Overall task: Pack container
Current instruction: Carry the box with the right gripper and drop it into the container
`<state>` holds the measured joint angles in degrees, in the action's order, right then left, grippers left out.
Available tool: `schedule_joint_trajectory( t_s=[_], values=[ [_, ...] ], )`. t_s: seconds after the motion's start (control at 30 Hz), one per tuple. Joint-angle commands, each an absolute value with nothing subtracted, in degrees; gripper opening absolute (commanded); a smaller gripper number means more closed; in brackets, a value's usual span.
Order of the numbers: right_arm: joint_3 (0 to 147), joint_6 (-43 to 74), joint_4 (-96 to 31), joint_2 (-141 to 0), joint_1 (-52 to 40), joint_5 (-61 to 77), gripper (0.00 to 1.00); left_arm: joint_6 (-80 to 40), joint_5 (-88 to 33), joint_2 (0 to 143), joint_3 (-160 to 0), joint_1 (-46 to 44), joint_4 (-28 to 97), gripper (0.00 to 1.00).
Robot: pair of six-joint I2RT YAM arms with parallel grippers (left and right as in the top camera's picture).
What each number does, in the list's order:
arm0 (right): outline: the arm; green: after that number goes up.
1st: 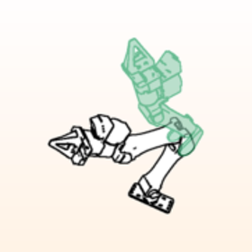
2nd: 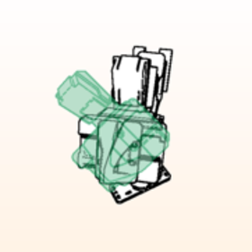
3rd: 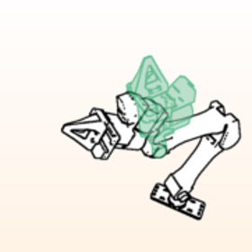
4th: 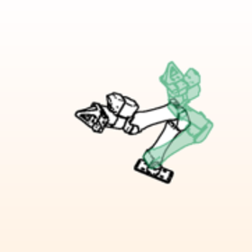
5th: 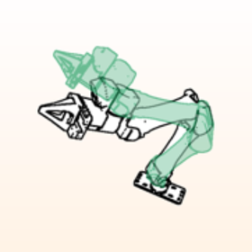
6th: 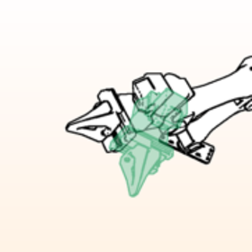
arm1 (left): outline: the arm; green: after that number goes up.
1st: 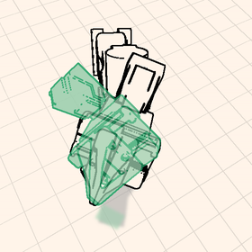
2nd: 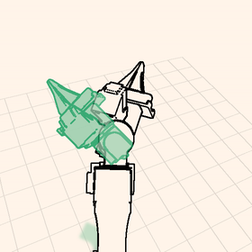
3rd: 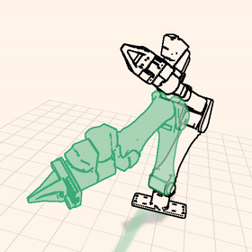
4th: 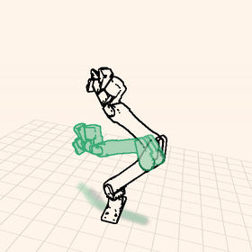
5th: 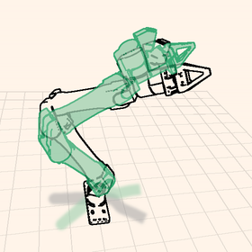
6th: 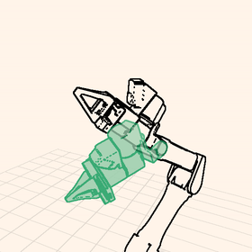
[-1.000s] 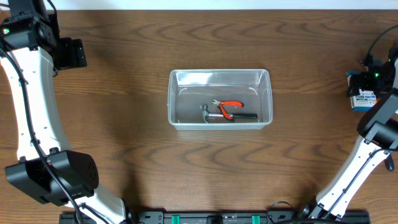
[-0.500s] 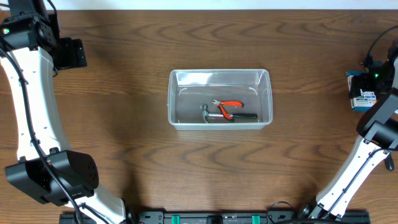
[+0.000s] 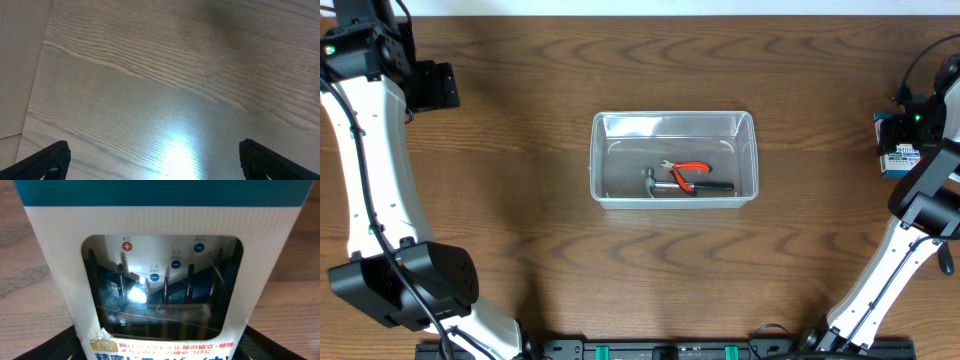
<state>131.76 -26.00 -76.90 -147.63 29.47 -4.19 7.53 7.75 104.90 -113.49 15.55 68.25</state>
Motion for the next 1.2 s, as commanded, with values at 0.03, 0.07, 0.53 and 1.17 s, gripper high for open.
schedule_joint_trajectory(
  t_s=[0.03,0.07,0.53,1.17],
  values=[
    [131.5,-25.7,-76.9,-148.1,29.2,-4.5,0.74,7.8,8.2,104.7,-113.8,15.7,68.3,0.98],
    [131.5,-25.6,-76.9,-148.1,29.1,-4.4,0.73,7.8,8.2,104.7,-113.8,15.7,68.3,0.98],
    [137.0,-25.4,-79.2,-145.4,25.5,-4.3,0.65,7.8,8.2,104.7,-113.8,15.7,68.3,0.98],
    [147.1,-34.4,-87.9,-124.0,1.5,0.8,0.72,7.8,8.2,104.7,-113.8,15.7,68.3,0.98]
  ],
)
